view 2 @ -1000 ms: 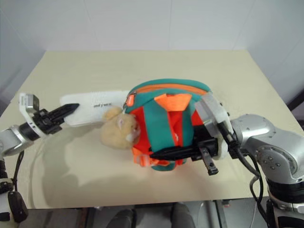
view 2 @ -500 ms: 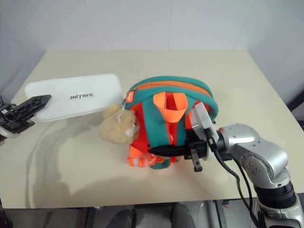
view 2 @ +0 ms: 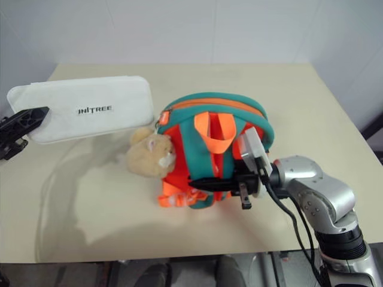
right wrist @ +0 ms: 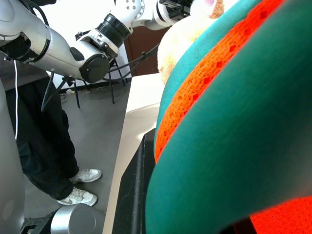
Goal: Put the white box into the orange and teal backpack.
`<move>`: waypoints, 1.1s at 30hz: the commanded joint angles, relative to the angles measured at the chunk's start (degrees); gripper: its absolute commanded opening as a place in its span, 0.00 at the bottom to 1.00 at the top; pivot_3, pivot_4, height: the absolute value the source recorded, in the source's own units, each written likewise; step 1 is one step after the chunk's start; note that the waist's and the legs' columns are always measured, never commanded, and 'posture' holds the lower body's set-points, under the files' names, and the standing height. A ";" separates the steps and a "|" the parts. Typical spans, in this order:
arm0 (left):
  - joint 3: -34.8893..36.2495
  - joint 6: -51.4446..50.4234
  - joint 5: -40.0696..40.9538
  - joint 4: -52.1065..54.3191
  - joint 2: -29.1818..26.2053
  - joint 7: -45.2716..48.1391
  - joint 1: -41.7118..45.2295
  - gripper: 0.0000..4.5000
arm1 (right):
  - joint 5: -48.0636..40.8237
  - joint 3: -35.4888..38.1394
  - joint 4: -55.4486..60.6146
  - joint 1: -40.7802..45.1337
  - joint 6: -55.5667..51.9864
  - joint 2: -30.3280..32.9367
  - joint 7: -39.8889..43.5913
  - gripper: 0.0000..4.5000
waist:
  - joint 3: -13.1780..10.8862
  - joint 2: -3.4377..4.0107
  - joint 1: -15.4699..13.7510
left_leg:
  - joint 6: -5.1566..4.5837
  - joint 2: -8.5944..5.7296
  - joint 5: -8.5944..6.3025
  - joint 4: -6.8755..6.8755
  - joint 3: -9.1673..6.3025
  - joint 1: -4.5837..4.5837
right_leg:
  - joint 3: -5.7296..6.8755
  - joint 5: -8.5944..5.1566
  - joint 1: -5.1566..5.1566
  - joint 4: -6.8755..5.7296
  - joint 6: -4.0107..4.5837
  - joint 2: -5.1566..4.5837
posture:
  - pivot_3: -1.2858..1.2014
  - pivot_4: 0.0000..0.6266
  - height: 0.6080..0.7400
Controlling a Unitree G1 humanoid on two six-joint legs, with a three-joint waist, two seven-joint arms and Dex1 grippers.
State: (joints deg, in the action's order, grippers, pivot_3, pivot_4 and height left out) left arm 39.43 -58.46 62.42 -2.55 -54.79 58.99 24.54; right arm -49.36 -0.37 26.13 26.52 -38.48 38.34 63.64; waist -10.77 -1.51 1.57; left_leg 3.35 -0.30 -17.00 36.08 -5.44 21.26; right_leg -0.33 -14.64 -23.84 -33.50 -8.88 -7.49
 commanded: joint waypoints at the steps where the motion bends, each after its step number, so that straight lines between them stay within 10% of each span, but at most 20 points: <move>1: 0.66 -0.55 2.51 2.18 -1.70 1.32 0.49 0.29 | 0.11 0.18 0.19 0.25 1.44 -0.53 0.38 0.12 | 0.00 0.00 -0.04 | 0.00 0.00 0.00 0.00 0.00 0.00 | 0.00 0.00 0.00 0.00 0.00 0.00 | 0.52 0.24 1.00; 33: -3.07 -0.48 -0.27 6.33 -17.17 10.37 4.38 0.29 | 3.50 -0.40 -4.38 2.97 3.18 -1.34 2.18 0.12 | -0.06 0.09 0.12 | -0.07 0.03 -0.04 0.01 0.02 0.00 | -0.01 -0.04 0.00 -0.04 0.04 0.06 | 0.52 0.24 1.00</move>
State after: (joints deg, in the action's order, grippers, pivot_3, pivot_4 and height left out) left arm 33.31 -58.80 61.78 1.81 -69.86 67.69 29.06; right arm -45.50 -1.58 21.56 28.16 -36.41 37.43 65.57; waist -10.83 -1.42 1.70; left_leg 3.27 -0.27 -17.04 36.09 -5.41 21.25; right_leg -0.34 -14.68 -23.85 -33.54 -8.85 -7.43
